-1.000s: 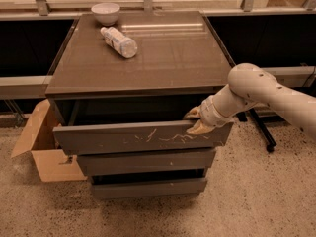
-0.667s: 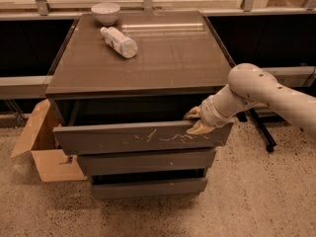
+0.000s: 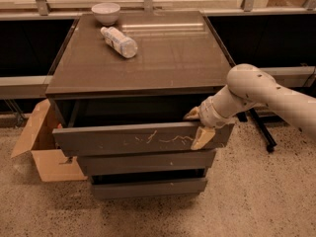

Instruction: Open top drawer

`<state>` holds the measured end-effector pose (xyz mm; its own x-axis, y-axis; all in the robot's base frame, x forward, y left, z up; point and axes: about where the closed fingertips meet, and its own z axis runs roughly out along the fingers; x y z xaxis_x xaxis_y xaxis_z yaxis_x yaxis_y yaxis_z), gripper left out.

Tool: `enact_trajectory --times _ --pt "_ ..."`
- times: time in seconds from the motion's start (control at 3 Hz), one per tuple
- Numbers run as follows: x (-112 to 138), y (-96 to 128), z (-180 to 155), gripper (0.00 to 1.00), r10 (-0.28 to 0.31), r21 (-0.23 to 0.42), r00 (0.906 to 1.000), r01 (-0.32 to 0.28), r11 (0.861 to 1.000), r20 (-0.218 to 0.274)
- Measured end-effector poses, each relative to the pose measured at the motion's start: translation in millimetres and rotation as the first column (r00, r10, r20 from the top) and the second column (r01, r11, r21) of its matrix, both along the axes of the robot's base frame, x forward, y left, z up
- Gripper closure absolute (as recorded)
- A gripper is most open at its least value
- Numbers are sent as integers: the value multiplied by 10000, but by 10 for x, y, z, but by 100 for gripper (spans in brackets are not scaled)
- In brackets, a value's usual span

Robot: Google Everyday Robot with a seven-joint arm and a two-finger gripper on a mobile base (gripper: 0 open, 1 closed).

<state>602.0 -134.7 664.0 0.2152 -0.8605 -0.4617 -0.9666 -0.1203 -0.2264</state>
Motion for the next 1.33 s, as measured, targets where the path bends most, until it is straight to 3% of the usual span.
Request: enact_trajectory --times 0.67,1.0,1.33 --pt "-74 59 -33 0 297 -178 9994 -301 9994 -176" --pt "-265 57 -67 0 409 -330 9954 -439 9985 -871" --pt "-510 36 -51 17 585 -426 9851 -662 9969 -1616"
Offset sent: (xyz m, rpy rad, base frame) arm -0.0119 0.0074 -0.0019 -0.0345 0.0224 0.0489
